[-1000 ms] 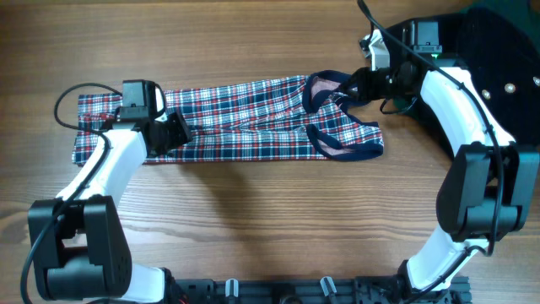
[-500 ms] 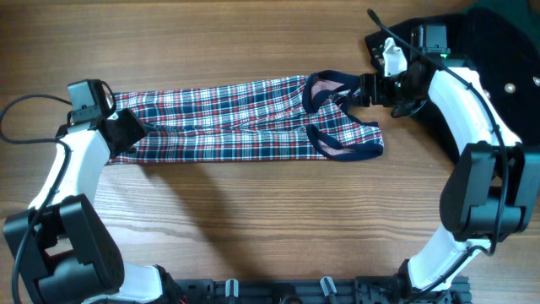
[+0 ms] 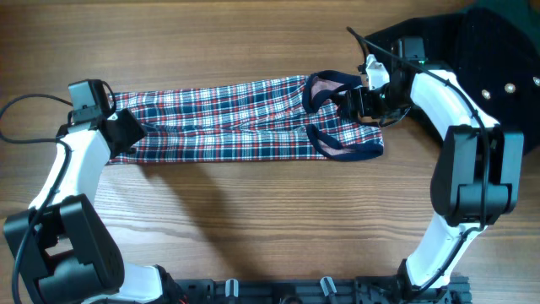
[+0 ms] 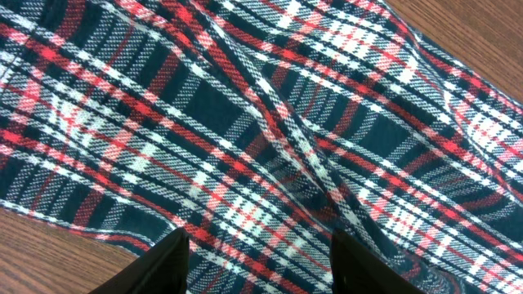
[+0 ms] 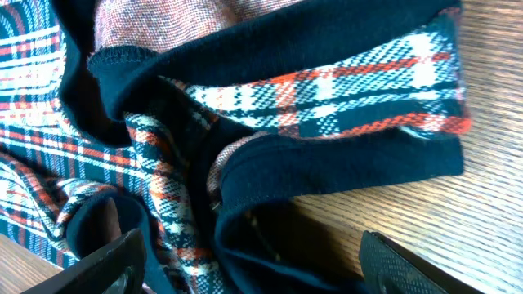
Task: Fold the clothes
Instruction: 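Pull the strip ends apart with both grippers to straighten it, then lift the armhole end with the right gripper and fold it left over the strip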
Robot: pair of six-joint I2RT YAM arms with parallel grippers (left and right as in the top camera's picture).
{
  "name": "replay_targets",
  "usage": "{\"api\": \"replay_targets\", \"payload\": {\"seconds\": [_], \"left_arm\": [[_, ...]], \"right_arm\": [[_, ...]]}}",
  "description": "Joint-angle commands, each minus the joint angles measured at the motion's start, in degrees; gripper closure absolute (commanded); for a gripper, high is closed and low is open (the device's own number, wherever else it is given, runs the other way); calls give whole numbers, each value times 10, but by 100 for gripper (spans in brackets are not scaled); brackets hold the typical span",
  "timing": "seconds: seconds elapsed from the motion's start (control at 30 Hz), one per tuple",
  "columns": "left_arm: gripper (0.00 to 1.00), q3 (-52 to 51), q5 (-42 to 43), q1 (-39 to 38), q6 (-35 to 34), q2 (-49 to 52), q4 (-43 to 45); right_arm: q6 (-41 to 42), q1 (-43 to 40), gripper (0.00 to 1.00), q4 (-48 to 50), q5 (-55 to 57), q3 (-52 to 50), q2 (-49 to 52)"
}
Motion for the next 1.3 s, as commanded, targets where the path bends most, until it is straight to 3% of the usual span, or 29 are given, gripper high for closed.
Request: {"api": "replay_targets", "payload": {"seconds": [0.0, 0.1, 0.27, 0.43, 1.03, 1.27], "left_arm": [[45, 8, -10, 1, 12, -8, 0], [45, 8, -10, 1, 12, 8, 6], [48, 8, -10, 1, 12, 35, 16], [49, 8, -34, 1, 12, 55, 28], [42, 8, -28, 1, 10, 68, 54], [43, 8, -22, 0, 9, 68, 60]], "right_arm": [[-7, 7, 21, 4, -24, -5, 30], [-6, 16, 35, 13, -29, -5, 37], [20, 31, 73, 30, -29, -5, 37], [34, 30, 96, 35, -29, -5, 37], [42, -57, 96, -21, -24, 17, -24], [21, -42, 96, -65, -11, 44, -74]]}}
